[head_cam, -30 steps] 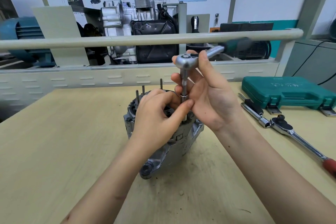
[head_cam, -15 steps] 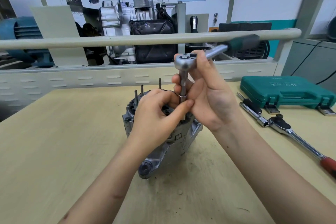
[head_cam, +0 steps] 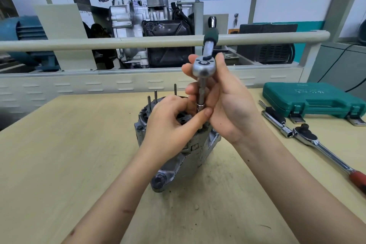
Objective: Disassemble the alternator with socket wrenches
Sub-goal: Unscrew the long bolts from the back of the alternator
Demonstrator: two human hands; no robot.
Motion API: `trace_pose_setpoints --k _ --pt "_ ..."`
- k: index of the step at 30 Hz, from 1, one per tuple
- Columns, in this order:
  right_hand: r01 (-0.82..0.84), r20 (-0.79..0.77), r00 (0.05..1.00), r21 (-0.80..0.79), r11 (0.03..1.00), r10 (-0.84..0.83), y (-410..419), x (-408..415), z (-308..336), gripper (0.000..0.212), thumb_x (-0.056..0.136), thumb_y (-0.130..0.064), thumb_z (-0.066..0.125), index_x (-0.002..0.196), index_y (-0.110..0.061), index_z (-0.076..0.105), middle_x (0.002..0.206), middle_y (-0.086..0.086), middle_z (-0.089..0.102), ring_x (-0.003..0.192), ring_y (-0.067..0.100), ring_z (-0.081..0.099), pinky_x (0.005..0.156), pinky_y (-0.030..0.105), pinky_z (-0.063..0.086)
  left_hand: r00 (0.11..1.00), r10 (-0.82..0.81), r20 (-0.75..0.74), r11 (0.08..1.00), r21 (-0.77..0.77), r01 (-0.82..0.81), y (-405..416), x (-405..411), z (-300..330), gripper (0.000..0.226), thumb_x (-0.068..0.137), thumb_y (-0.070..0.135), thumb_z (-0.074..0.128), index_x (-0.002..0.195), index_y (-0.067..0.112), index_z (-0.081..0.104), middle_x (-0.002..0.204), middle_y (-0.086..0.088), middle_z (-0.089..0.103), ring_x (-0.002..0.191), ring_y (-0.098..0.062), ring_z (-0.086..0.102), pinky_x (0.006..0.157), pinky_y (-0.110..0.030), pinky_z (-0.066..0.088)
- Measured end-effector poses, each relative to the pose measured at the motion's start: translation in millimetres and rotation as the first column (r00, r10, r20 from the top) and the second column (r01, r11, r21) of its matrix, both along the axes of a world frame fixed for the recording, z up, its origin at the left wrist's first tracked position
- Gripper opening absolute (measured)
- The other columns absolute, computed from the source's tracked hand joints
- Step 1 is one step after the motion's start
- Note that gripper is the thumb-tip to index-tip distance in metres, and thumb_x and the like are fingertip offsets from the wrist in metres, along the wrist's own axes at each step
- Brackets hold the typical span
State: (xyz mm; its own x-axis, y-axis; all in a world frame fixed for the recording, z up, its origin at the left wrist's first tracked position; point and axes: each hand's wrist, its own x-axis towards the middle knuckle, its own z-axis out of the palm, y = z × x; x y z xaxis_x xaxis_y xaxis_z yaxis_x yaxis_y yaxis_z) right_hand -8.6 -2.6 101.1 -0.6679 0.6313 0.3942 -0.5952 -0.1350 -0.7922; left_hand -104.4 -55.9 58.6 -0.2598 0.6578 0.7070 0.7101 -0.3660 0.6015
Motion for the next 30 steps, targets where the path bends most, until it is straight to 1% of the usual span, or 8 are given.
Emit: trace_pose_setpoints --k 4,8,13,15,19,23,26,30 --pt "0.006 -0.028 1.000 -0.032 0.999 -0.007 -2.3 -1.2 0.4 0.034 0.077 -0.042 0.043 0.088 -0.014 0.058 0.075 -0.006 0.071 0.058 0.006 0.064 0.053 0.015 0.048 1.000 -0.003 0.012 1.000 0.001 0.003 0.2 -1.2 -0.2 0.038 0.068 0.052 0.053 0.054 0.018 0.045 0.060 0.005 0.051 0.066 -0.008 0.046 0.064 -0.031 0.039" --pt "-0.009 -0.064 0.998 -0.046 0.999 0.006 -2.7 0.6 1.6 0.054 0.072 -0.037 0.049 0.114 -0.003 0.051 0.080 -0.003 0.070 0.064 0.007 0.066 0.056 0.016 0.049 1.000 -0.009 -0.006 1.000 0.013 0.009 0.6 -1.3 1.0 0.030 0.068 0.052 0.054 0.051 0.032 0.041 0.057 0.013 0.051 0.062 -0.003 0.045 0.062 -0.025 0.034" --pt "0.018 -0.158 0.987 -0.044 0.999 -0.025 -1.1 2.8 0.4 0.015 0.072 -0.026 0.054 0.084 -0.017 0.049 0.081 -0.002 0.069 0.072 0.013 0.067 0.057 0.020 0.049 0.999 0.010 -0.032 0.999 0.040 -0.009 1.3 0.2 1.4 0.034 0.069 0.052 0.054 0.049 0.034 0.033 0.056 0.020 0.052 0.060 0.000 0.043 0.061 -0.025 0.029" --pt "0.002 -0.168 0.986 -0.063 0.998 -0.013 0.3 3.7 -0.5 0.017 0.071 -0.025 0.055 0.084 -0.015 0.052 0.080 0.000 0.069 0.070 0.012 0.066 0.056 0.021 0.050 0.999 0.015 -0.046 0.999 0.047 -0.013 1.6 0.4 1.8 0.035 0.070 0.052 0.054 0.049 0.034 0.032 0.054 0.018 0.051 0.059 -0.001 0.043 0.060 -0.024 0.029" --pt "0.002 -0.077 0.997 -0.061 0.998 -0.007 -2.0 2.8 2.6 0.055 0.072 -0.034 0.050 0.114 0.001 0.053 0.080 0.001 0.069 0.061 0.009 0.065 0.055 0.018 0.050 0.999 0.014 -0.052 0.999 0.049 -0.012 0.9 1.1 2.2 0.032 0.070 0.051 0.054 0.050 0.032 0.037 0.053 0.013 0.050 0.060 -0.003 0.044 0.059 -0.024 0.032" --pt "0.004 -0.046 0.999 -0.026 1.000 -0.005 0.4 2.1 1.8 0.032 0.087 -0.037 0.038 0.094 -0.012 0.058 0.073 -0.005 0.071 0.055 0.006 0.061 0.052 0.017 0.048 0.999 -0.030 -0.041 1.000 -0.008 0.029 -2.0 -0.9 2.8 0.031 0.070 0.050 0.053 0.064 0.022 0.063 0.069 0.009 0.058 0.074 -0.004 0.051 0.072 -0.028 0.041" --pt "-0.009 -0.041 0.999 0.011 1.000 0.009 -3.2 1.5 1.7 0.032 0.087 -0.037 0.036 0.089 -0.014 0.058 0.073 -0.006 0.070 0.057 0.006 0.062 0.053 0.016 0.047 0.996 -0.092 0.011 0.994 -0.053 0.092 -5.1 -3.9 3.9 0.009 0.072 0.039 0.064 0.066 0.033 0.059 0.076 0.011 0.056 0.077 -0.002 0.054 0.074 -0.022 0.040" --pt "0.012 -0.055 0.998 -0.027 1.000 -0.013 -4.0 2.9 3.5 0.039 0.074 -0.039 0.045 0.090 -0.006 0.057 0.074 -0.005 0.070 0.063 0.005 0.064 0.055 0.017 0.047 0.999 -0.036 -0.035 0.999 -0.023 0.035 -4.5 -1.9 4.9 0.020 0.073 0.032 0.062 0.058 0.038 0.051 0.066 0.015 0.053 0.070 0.002 0.050 0.070 -0.020 0.038"
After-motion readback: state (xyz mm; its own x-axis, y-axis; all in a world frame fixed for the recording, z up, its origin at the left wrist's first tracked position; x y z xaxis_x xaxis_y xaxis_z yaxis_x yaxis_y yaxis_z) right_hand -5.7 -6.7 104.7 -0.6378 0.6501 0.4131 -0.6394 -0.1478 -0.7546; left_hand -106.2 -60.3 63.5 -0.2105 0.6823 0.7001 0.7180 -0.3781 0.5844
